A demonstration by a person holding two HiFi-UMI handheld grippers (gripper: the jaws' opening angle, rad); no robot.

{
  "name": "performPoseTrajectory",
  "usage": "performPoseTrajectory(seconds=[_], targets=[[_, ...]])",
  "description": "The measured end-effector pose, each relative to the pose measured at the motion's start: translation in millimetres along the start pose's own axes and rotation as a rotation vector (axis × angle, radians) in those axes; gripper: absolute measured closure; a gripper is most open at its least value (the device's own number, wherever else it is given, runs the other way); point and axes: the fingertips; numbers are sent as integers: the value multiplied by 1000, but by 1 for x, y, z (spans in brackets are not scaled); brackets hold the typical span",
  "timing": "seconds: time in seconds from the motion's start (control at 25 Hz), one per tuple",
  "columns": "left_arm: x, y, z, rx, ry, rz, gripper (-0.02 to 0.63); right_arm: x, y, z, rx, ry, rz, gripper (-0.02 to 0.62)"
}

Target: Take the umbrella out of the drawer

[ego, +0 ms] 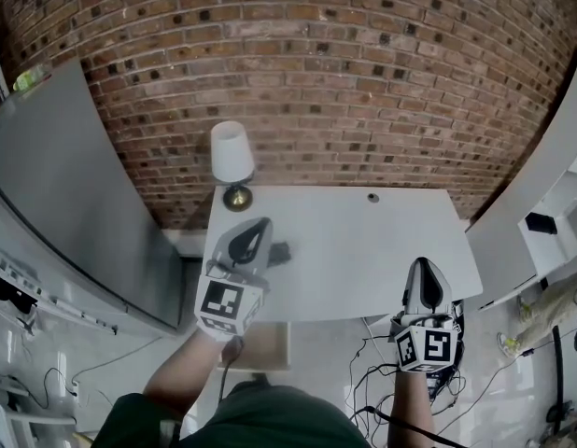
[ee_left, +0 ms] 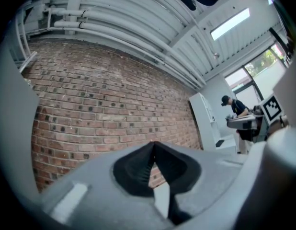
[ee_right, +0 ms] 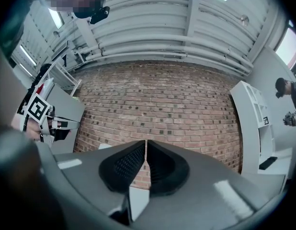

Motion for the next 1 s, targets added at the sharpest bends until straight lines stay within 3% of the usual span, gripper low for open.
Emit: performPoseTrajectory(seconds=[1.0], targets=[[-9,-17,-17,-5,13,-13,607,-10,-22,-4,2,-9,-13,583]])
Point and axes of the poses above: the fingertips, and each gripper's own axes: y backward along the fingers, z to its right, x out of its top, and after that the axes turned 4 degrees about -z, right-handed
